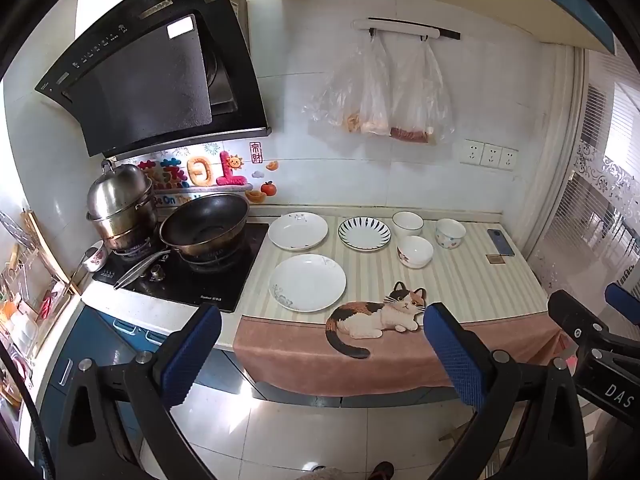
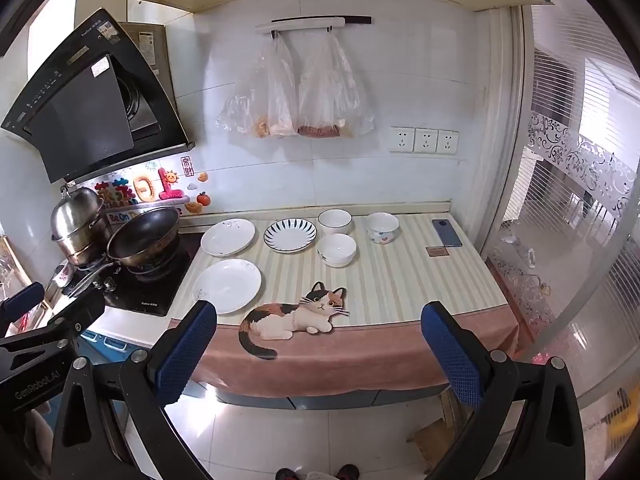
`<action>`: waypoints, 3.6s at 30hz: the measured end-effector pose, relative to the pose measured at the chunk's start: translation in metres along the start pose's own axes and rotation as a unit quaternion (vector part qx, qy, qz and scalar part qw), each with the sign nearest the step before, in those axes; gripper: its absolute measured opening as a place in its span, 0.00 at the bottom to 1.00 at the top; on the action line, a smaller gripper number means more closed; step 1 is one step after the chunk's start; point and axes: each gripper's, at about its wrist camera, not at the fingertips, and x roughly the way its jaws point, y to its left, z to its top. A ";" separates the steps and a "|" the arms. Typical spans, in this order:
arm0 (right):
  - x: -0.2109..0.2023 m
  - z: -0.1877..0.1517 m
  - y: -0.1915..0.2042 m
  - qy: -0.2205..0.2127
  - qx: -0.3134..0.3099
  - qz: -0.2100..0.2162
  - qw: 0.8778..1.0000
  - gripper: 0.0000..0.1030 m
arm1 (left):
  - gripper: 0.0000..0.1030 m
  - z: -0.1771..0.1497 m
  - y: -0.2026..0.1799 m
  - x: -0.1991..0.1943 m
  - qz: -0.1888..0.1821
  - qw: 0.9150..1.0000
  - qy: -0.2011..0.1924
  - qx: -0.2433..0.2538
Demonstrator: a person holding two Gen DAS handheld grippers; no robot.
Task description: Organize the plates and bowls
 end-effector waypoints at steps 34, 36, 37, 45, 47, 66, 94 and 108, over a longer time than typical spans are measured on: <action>0.017 -0.004 -0.005 0.026 -0.002 -0.009 1.000 1.00 | 1.00 -0.002 0.002 0.012 0.002 0.999 0.038 0.005; 0.018 -0.004 -0.005 0.028 -0.001 -0.009 1.000 1.00 | 1.00 -0.002 0.003 0.013 0.002 0.999 0.039 0.006; 0.018 -0.005 -0.006 0.028 -0.001 -0.009 1.000 1.00 | 1.00 -0.001 0.003 0.013 0.002 0.999 0.038 0.006; 0.019 -0.003 -0.006 0.028 0.000 -0.009 1.000 1.00 | 1.00 0.000 0.005 0.013 0.004 0.999 0.036 0.006; 0.019 -0.003 -0.006 0.028 0.000 -0.009 1.000 1.00 | 1.00 0.000 0.005 0.014 0.004 0.999 0.037 0.006; 0.023 0.000 -0.006 0.028 0.001 -0.009 1.000 1.00 | 1.00 -0.001 0.009 0.015 0.004 0.999 0.037 0.008; 0.023 -0.002 -0.005 0.028 0.001 -0.009 1.000 1.00 | 1.00 0.001 0.009 0.016 0.008 0.999 0.034 0.008; 0.046 -0.001 0.016 0.023 0.024 0.036 0.999 1.00 | 1.00 0.006 0.029 0.046 0.013 1.000 0.027 0.003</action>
